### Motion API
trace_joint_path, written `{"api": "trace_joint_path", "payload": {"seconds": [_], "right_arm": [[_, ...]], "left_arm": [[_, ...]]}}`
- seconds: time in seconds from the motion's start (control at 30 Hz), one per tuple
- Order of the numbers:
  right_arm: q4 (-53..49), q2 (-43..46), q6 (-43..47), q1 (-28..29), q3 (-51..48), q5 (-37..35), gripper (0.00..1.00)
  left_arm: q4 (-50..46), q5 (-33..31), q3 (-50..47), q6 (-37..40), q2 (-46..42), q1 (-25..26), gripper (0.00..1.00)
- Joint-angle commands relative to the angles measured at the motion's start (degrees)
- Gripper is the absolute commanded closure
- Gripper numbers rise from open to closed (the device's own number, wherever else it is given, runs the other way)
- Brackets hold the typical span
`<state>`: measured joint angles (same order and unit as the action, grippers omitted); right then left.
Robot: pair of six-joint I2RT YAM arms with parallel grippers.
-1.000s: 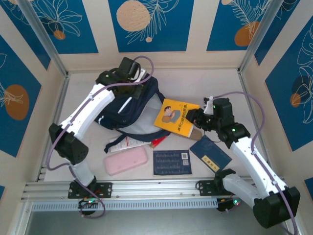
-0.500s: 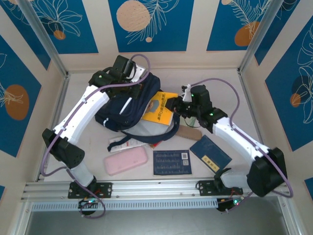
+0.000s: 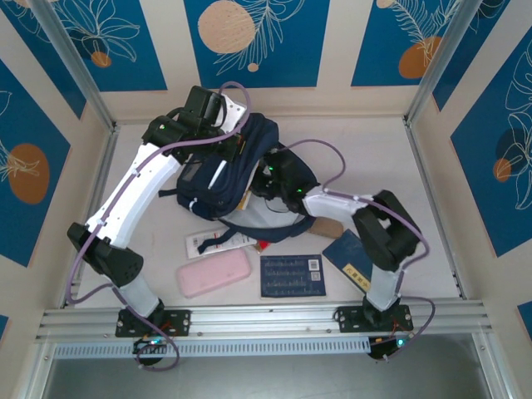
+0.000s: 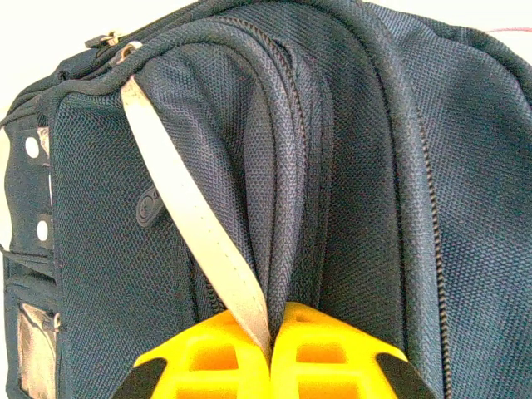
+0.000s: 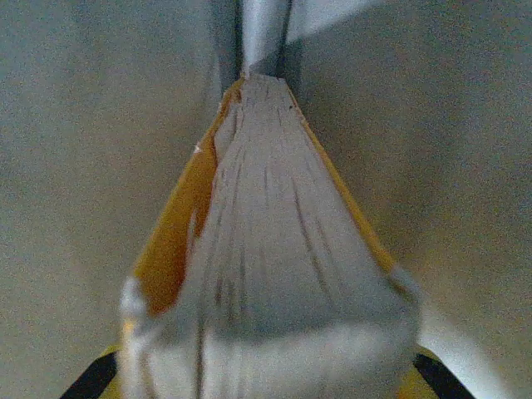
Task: Pack the student bag
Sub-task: Place the book in the student bag.
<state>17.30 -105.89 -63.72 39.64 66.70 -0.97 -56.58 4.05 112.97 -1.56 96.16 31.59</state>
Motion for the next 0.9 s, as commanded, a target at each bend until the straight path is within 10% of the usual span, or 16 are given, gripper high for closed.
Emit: {"api": "trace_joint_path", "payload": {"seconds": [0.0, 0.1, 0.3, 0.53, 0.87], "right_arm": [[3.1, -4.8, -2.3, 1.4, 8.1, -4.6, 0.99], [1.0, -9.9, -2.5, 2.0, 13.5, -3.2, 0.9], [-2.7, -8.7, 3.6, 1.9, 15.0, -0.2, 0.4], [-5.3, 1.2, 16.6, 1.0, 11.5, 8.5, 0.23], [-23.4, 15.5, 26.0, 0.1, 6.9, 0.4, 0.23]], "left_arm": [[7.7, 2.3, 3.6, 0.0, -2.4, -0.7, 1.0], [8.4, 2.6, 3.6, -1.1, -2.0, -1.6, 1.0], [9.1, -0.5, 2.5, -5.6, -1.4, -5.2, 1.0], [11.7, -6.5, -1.0, -7.1, -2.4, -8.3, 1.0], [13.6, -1.9, -6.3, -12.5, -2.7, -12.1, 1.0]]}}
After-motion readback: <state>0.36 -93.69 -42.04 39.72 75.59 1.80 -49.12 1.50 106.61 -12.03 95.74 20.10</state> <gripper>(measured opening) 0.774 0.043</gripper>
